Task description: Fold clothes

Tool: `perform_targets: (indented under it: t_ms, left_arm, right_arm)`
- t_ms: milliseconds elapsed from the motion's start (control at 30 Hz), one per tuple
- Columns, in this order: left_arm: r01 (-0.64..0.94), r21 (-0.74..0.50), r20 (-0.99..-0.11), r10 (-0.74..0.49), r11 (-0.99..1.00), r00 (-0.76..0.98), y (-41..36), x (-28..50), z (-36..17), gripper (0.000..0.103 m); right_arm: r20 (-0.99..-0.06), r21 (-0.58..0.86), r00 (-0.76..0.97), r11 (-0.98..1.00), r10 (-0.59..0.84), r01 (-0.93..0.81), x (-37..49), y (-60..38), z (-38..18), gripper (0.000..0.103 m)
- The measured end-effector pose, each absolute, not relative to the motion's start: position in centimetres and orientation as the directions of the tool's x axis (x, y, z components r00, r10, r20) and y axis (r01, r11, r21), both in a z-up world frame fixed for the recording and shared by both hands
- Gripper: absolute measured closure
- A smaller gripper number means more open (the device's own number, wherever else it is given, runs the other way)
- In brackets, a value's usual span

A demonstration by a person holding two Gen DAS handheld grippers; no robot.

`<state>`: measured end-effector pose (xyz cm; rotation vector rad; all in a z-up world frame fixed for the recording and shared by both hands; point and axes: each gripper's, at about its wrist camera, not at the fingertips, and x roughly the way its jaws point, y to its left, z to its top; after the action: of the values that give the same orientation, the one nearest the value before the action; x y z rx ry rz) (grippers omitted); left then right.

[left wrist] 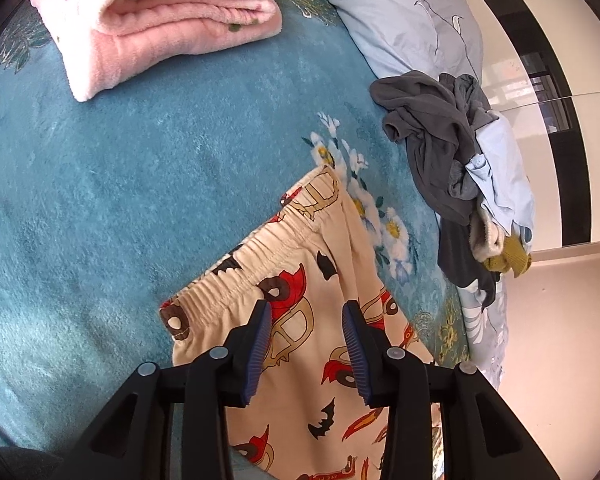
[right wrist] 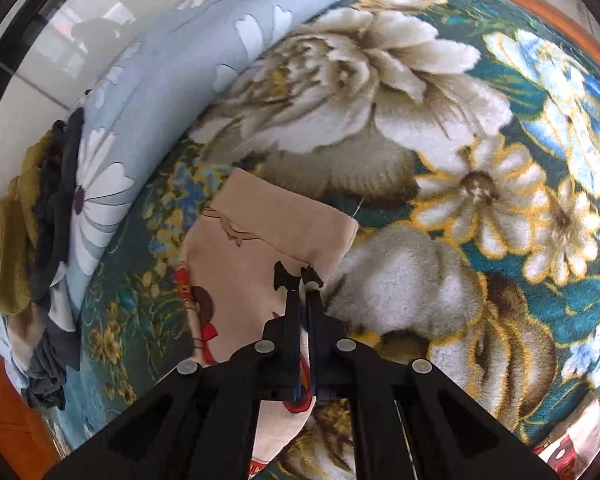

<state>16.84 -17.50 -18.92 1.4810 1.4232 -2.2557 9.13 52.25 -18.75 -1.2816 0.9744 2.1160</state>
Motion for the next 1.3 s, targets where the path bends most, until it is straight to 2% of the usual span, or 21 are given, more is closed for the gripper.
perform_targets:
  t_ms: [167, 233, 333, 400, 467, 533, 600, 700, 800, 867, 933, 1067, 1167, 1300]
  left_arm:
    - [0.53, -0.623, -0.777, 0.378, -0.575, -0.504, -17.4, 16.4, -19.3, 0.06]
    - [0.536, -0.622, -0.78, 0.389, -0.57, -0.491, -17.4, 16.2, -19.6, 0.06]
    - [0.536, -0.61, -0.789, 0.386, -0.583, -0.478, -17.6, 15.6, -19.7, 0.06]
    - [0.535, -0.598, -0.797, 0.377, -0.597, -0.471, -17.8, 15.2, -19.7, 0.058]
    - [0.539, -0.586, -0.806, 0.364, -0.606, -0.467, -18.2, 14.6, -19.8, 0.054]
    - [0.544, -0.576, -0.812, 0.349, -0.611, -0.468, -18.5, 14.0, -20.1, 0.052]
    - [0.536, -0.557, -0.824, 0.344, -0.635, -0.45, -18.5, 13.1, -20.6, 0.051]
    - [0.523, -0.527, -0.843, 0.334, -0.67, -0.422, -18.4, 11.7, -21.3, 0.05]
    - [0.526, -0.481, -0.87, 0.309, -0.701, -0.384, -18.2, 11.3, -22.2, 0.05]
    - [0.554, -0.512, -0.856, 0.342, -0.656, -0.387, -18.6, 11.8, -22.9, 0.049]
    - [0.574, -0.53, -0.847, 0.358, -0.625, -0.392, -19.1, 12.3, -23.0, 0.049]
    - [0.635, -0.521, -0.853, 0.358, -0.57, -0.379, -20.0, 14.1, -23.1, 0.048]
    - [0.65, -0.543, -0.84, 0.357, -0.531, -0.409, -20.5, 15.6, -22.6, 0.045]
    - [0.642, -0.467, -0.884, 0.331, -0.607, -0.33, -20.3, 16.2, -22.2, 0.043]
  right_arm:
    - [-0.841, 0.292, -0.515, -0.66, 0.167, -0.692, 12.5, 54.9, -13.9, 0.101]
    - [-0.874, 0.25, -0.453, -0.638, 0.175, -0.728, 13.8, 56.5, -15.1, 0.101]
    - [-0.907, 0.269, -0.406, -0.591, 0.108, -0.76, 15.6, 57.7, -17.6, 0.099]
    - [-0.905, 0.263, -0.402, -0.561, 0.139, -0.785, 16.8, 57.6, -17.5, 0.093]
    - [-0.901, 0.174, -0.353, -0.536, 0.252, -0.826, 17.4, 57.1, -16.0, 0.08]
    - [-0.871, 0.127, -0.368, -0.575, 0.326, -0.808, 16.8, 55.4, -13.7, 0.08]
    - [-0.856, 0.13, -0.437, -0.703, 0.276, -0.699, 14.6, 52.1, -12.3, 0.08]
    - [-0.868, 0.194, -0.493, -0.872, 0.06, -0.449, 10.2, 44.2, -12.8, 0.071]
    - [-0.875, 0.299, -0.448, -0.934, -0.185, -0.198, 6.8, 34.4, -15.1, 0.067]
    - [-0.878, 0.306, -0.399, -0.951, -0.265, -0.041, 5.2, 27.3, -16.5, 0.054]
    - [-0.884, 0.311, -0.332, -0.945, -0.328, 0.105, 3.9, 20.3, -17.9, 0.053]
    - [-0.89, 0.337, -0.218, -0.899, -0.401, 0.28, 2.0, 9.2, -20.4, 0.053]
    - [-0.903, 0.323, -0.166, -0.879, -0.397, 0.351, 0.7, 3.2, -21.7, 0.053]
    - [-0.927, 0.285, -0.125, -0.878, -0.355, 0.384, -0.3, -1.5, -23.2, 0.052]
